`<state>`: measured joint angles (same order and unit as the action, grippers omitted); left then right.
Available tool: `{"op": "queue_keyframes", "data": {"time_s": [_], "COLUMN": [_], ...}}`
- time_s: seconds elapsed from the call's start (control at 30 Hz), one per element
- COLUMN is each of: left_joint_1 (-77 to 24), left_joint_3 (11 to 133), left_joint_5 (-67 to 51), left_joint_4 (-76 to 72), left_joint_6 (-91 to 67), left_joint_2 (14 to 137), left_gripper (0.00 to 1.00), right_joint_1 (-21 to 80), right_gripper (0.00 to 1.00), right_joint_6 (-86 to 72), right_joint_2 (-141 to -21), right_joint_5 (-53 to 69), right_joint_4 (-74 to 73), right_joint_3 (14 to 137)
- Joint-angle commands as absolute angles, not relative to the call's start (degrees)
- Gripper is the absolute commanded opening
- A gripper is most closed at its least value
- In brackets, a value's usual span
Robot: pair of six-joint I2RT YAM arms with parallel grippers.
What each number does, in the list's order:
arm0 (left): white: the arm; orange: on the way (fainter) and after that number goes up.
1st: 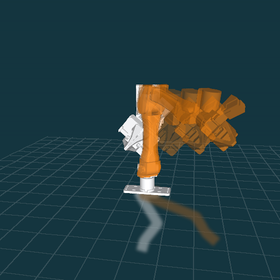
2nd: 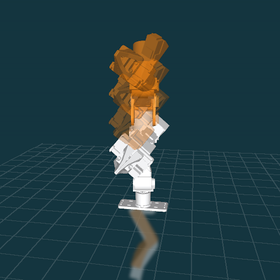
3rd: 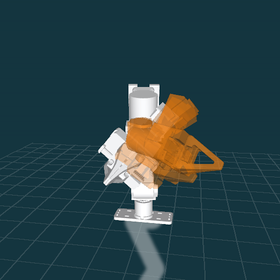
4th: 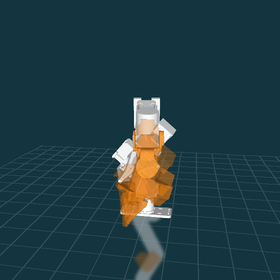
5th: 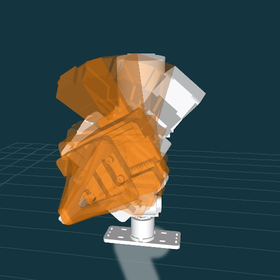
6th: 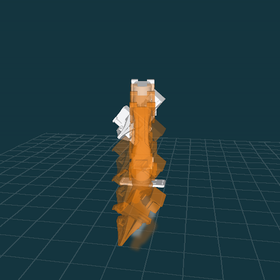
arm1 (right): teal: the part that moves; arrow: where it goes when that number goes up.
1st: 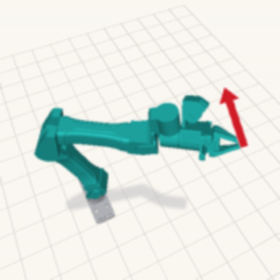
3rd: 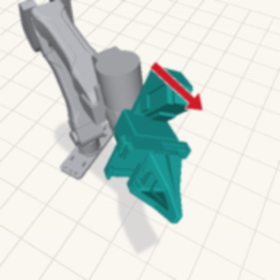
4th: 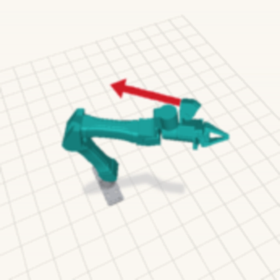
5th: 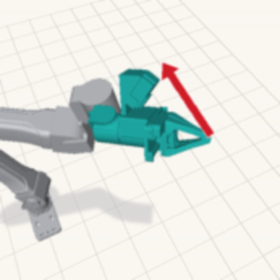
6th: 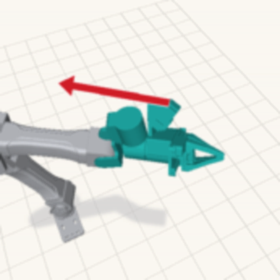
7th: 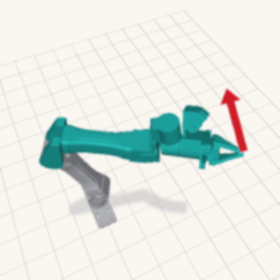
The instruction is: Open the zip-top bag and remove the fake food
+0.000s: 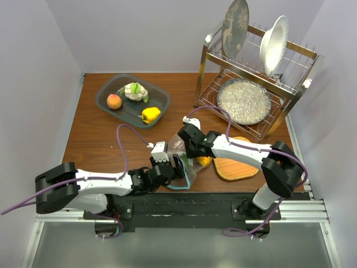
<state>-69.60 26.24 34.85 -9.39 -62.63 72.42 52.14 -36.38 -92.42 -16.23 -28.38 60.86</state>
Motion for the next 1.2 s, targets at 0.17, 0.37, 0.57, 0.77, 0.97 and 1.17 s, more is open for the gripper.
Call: {"op": "queue_keyframes", "data": {"time_s": [0.17, 0.37, 0.57, 0.77, 0.97, 1.17], "left_joint_1": [-68.12, -67.94, -68.64, -68.82, -69.17, -69.35], "left_joint_3": [32.78, 34.45, 34.27, 35.06, 31.57, 28.57], "left_joint_5": [42.71, 40.79, 37.09, 39.81, 39.99, 39.46], "left_joint_4": [-7.82, -9.13, -10.47, -3.96, -2.11, -1.06], "left_joint_6": [-55.73, -53.97, -54.57, -58.71, -60.64, -61.17], "left_joint_2": [80.67, 84.37, 84.11, 85.86, 81.23, 74.63], "left_gripper": [0.85, 0.86, 0.92, 0.74, 0.42, 0.28], "right_joint_1": [53.09, 53.0, 52.91, 53.0, 50.89, 48.7], "right_gripper": [0.2, 0.28, 0.29, 0.41, 0.5, 0.59], "right_joint_6": [-33.93, -34.1, -34.89, -36.03, -37.26, -37.71], "right_joint_2": [-96.24, -94.66, -93.17, -91.23, -89.04, -88.5], "right_joint_5": [-8.09, -5.2, -6.06, -9.13, -13.01, -11.96], "right_joint_4": [-24.7, -23.38, -23.82, -24.08, -23.21, -19.78], "right_joint_3": [61.18, 59.6, 58.19, 56.69, 53.19, 51.77]}}
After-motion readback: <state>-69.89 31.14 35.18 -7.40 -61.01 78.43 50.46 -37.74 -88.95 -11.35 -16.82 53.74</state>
